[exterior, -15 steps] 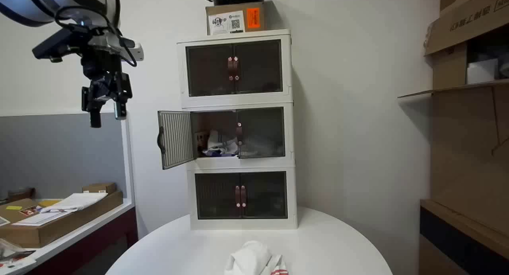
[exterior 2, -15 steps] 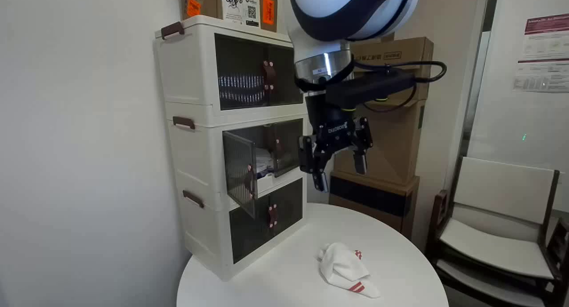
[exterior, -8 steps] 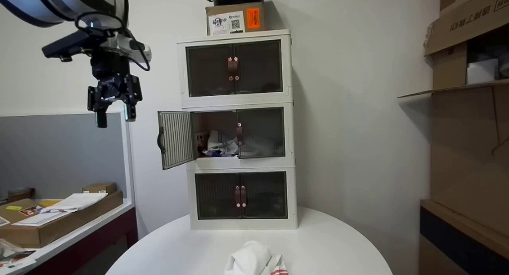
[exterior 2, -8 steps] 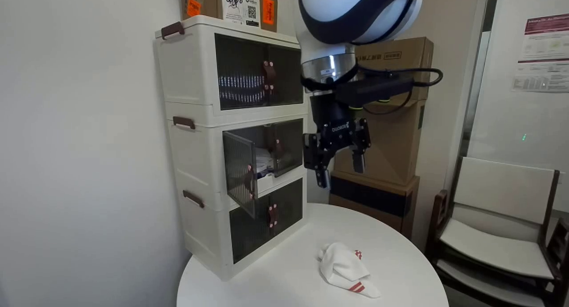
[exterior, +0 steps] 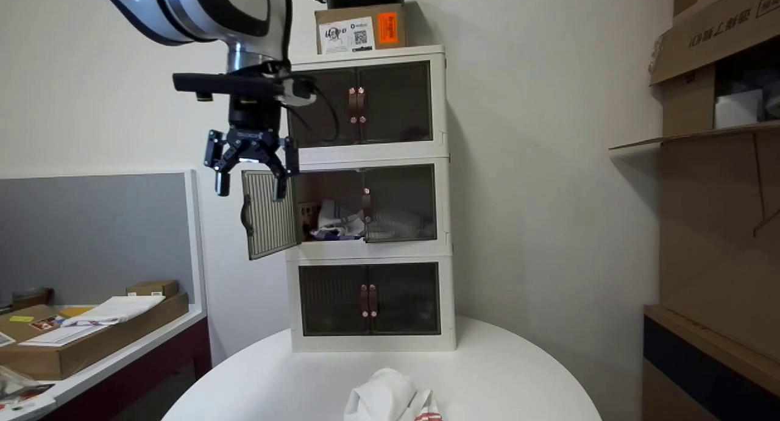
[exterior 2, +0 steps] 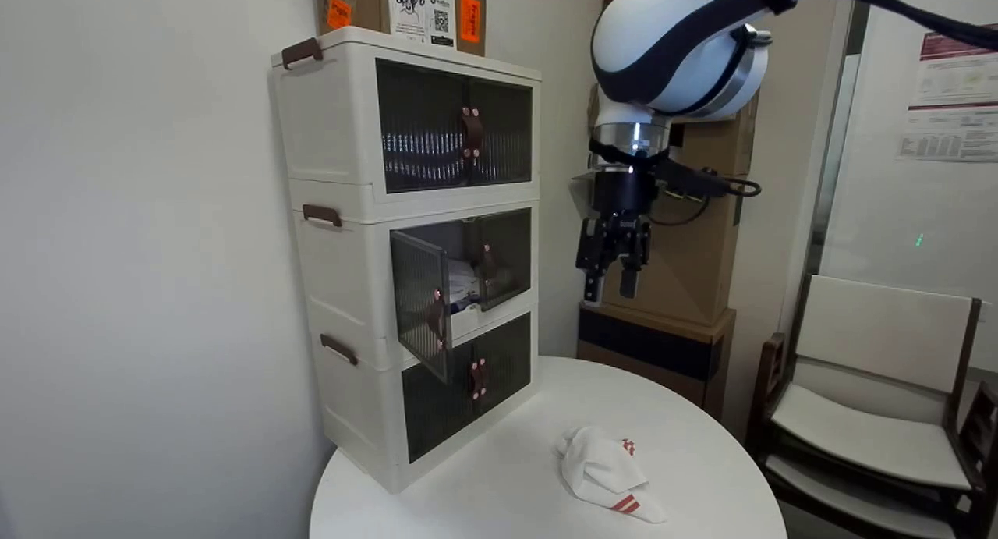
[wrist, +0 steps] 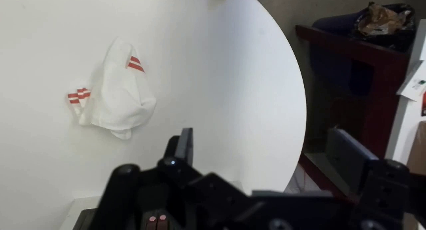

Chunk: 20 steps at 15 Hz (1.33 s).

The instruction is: Open the middle cabinet

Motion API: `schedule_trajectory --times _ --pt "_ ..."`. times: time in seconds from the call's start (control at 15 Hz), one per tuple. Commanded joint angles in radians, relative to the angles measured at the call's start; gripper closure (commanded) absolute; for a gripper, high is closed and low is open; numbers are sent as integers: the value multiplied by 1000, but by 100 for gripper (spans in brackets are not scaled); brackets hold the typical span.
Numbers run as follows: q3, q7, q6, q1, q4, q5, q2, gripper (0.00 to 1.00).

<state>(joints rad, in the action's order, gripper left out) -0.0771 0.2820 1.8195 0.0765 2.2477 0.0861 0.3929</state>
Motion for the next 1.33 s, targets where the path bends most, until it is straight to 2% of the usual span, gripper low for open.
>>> schedule_trajectory --times 0.0,0.2,0.33,0.47,0.53,0.6,0.73,0.93,1.13,1.27 --pt "-99 202 5 -8 -108 140 -128 0" --pt "-155 370 -16 -16 -232 295 -243 0" --pt "-159 489 -29 -32 -318 368 -310 0" --pt "-162 614 -102 -67 -393 435 -358 0" --pt "-154 609 -158 -86 -435 462 -389 0" --pt "-117 547 -64 -92 -329 410 -319 0" --pt "-117 581 -119 -115 -387 438 -360 0" --pt "-115 587 -129 -121 -407 441 -376 0" --pt "-92 594 -44 -121 -354 452 -361 0" --pt "-82 564 95 -132 -335 506 -388 0"
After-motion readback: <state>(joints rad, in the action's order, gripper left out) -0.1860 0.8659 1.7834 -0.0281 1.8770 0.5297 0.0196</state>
